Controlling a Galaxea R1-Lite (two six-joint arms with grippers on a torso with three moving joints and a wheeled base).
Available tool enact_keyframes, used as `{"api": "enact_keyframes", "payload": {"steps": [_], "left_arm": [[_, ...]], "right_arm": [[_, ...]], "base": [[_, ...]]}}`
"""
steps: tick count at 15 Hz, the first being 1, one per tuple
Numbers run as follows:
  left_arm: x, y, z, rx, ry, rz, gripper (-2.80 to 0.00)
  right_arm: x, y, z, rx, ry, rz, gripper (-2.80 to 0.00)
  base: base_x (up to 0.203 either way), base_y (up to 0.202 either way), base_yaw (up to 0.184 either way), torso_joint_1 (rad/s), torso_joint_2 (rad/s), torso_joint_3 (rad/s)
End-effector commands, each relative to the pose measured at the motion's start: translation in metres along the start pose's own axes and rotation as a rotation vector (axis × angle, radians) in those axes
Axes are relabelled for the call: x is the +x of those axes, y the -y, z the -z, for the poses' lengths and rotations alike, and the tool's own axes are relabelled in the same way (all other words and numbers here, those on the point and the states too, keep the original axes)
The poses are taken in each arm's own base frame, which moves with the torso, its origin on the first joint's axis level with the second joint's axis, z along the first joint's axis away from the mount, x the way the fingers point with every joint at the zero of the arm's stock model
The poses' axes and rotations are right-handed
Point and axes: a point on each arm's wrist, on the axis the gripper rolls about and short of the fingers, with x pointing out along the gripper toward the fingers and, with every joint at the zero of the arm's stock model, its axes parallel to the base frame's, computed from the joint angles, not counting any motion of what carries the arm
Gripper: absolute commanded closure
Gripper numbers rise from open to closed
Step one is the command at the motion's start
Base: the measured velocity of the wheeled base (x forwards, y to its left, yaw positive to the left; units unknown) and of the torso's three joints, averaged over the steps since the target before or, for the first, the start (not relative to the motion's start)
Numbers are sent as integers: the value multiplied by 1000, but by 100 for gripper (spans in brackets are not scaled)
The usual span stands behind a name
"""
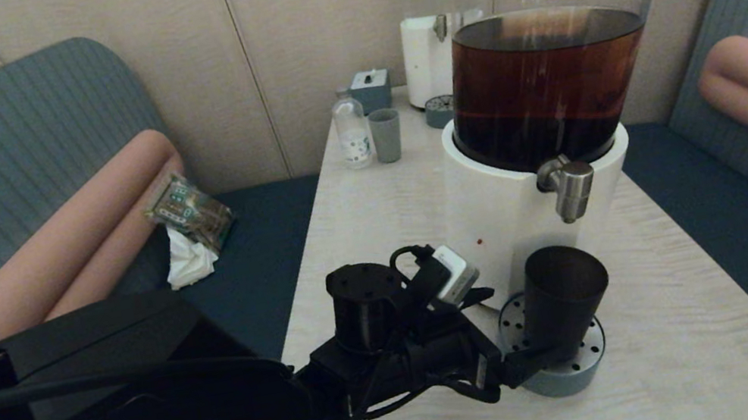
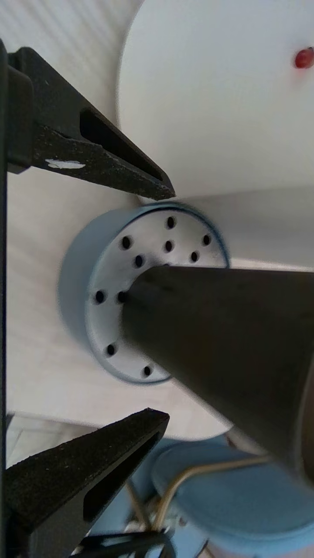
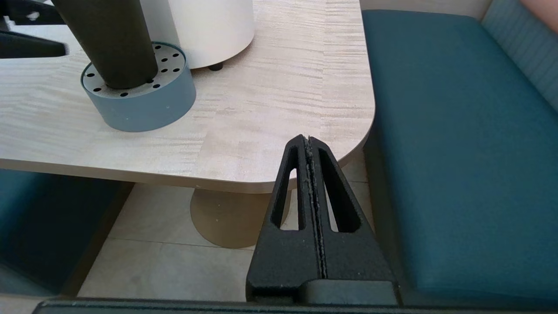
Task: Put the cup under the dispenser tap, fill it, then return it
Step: Place the cup next to the water dispenser
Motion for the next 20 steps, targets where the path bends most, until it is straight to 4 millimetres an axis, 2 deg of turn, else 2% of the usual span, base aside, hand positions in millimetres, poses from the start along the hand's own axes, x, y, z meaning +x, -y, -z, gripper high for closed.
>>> {"api": "enact_keyframes", "payload": {"steps": [1, 20], "left_arm": [[8, 1, 4, 3, 2, 10, -280], [29, -8, 1, 23, 51, 10, -280]], "right_arm": [[0, 0, 0, 0, 0, -1, 0], [0, 0, 0, 0, -1, -1, 0]], "base": [[0, 0, 0, 0, 0, 0], [0, 0, 0, 0, 0, 0]]}}
